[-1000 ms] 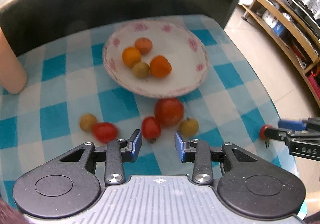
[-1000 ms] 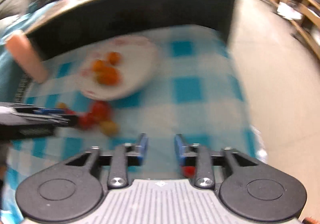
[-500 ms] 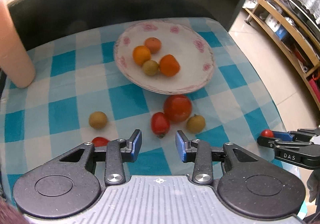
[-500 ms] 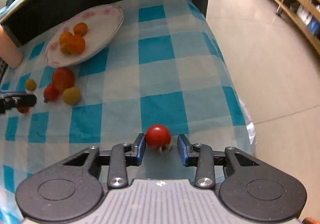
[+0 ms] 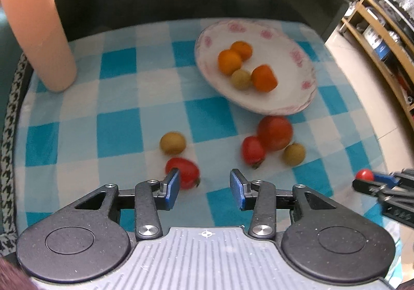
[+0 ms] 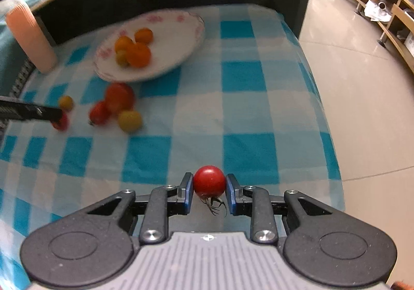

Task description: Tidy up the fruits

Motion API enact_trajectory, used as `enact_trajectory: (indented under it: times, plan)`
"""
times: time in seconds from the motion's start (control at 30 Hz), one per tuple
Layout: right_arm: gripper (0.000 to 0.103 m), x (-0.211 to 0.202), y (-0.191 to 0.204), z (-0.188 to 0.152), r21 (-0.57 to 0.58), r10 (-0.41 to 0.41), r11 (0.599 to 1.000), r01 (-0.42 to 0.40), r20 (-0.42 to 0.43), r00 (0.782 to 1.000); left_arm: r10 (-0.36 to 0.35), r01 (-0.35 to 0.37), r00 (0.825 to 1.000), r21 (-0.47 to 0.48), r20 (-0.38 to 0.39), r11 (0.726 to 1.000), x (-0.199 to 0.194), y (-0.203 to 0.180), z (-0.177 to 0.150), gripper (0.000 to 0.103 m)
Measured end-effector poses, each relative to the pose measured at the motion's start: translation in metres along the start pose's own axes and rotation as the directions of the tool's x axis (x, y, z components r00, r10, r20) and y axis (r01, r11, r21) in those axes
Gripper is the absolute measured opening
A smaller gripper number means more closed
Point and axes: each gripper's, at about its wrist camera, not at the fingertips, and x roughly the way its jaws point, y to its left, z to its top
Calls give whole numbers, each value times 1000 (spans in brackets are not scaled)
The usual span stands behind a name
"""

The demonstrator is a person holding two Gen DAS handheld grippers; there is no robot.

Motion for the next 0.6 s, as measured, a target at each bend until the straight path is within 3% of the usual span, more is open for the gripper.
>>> enact_trajectory:
  times: [0.1,0.27,0.6]
  plan:
    - [40,-1,13,6,-20,35,999,-35,8,999,23,-23,999,-6,-22,1000,10,3,-3,51]
    - [40,-2,32,13,-52,76,996,-75,12,997,45,-45,999,-32,-8,998,14,8,1,59]
    - [40,3,54,21,-89,112,990,-111,8,994,65,-65,998,-67,-12,996,26,19,6,55]
